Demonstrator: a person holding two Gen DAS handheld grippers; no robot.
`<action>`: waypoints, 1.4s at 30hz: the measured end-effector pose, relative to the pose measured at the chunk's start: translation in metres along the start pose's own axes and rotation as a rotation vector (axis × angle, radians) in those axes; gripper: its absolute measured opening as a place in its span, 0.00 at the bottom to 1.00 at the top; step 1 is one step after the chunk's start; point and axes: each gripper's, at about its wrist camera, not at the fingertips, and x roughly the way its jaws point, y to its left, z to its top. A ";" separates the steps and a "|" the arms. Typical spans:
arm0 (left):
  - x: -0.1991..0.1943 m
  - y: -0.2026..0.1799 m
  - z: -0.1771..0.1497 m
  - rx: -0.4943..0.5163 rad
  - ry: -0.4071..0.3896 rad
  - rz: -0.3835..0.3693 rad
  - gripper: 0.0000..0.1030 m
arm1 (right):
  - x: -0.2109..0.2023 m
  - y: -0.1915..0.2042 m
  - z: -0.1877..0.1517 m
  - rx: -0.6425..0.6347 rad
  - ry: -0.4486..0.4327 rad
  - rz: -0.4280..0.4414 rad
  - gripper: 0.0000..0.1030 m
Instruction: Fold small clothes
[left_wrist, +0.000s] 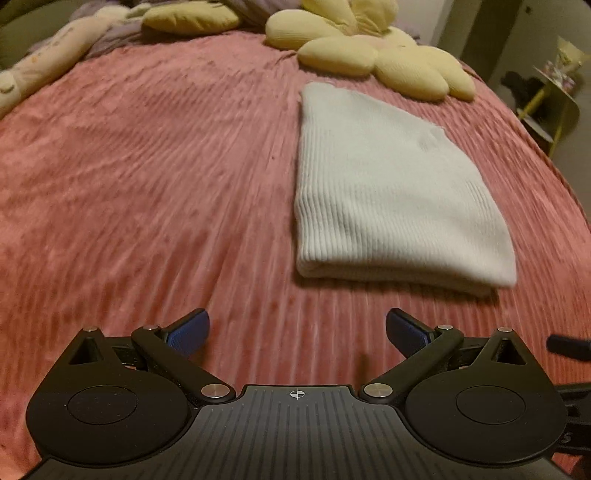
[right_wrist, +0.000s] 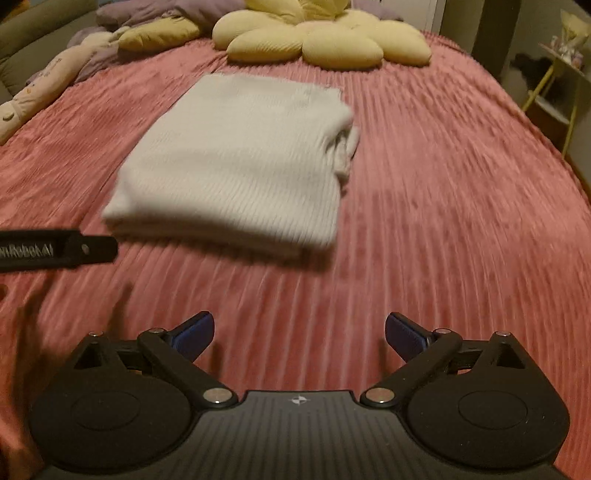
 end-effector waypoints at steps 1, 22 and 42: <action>-0.005 0.000 0.001 0.015 -0.008 0.012 1.00 | -0.006 0.003 -0.001 -0.004 -0.004 0.005 0.96; -0.036 -0.007 0.013 0.128 -0.013 0.040 1.00 | -0.041 0.013 0.036 0.072 0.003 -0.036 0.96; -0.039 -0.015 0.016 0.153 -0.021 0.054 1.00 | -0.043 0.009 0.039 0.083 0.001 -0.046 0.96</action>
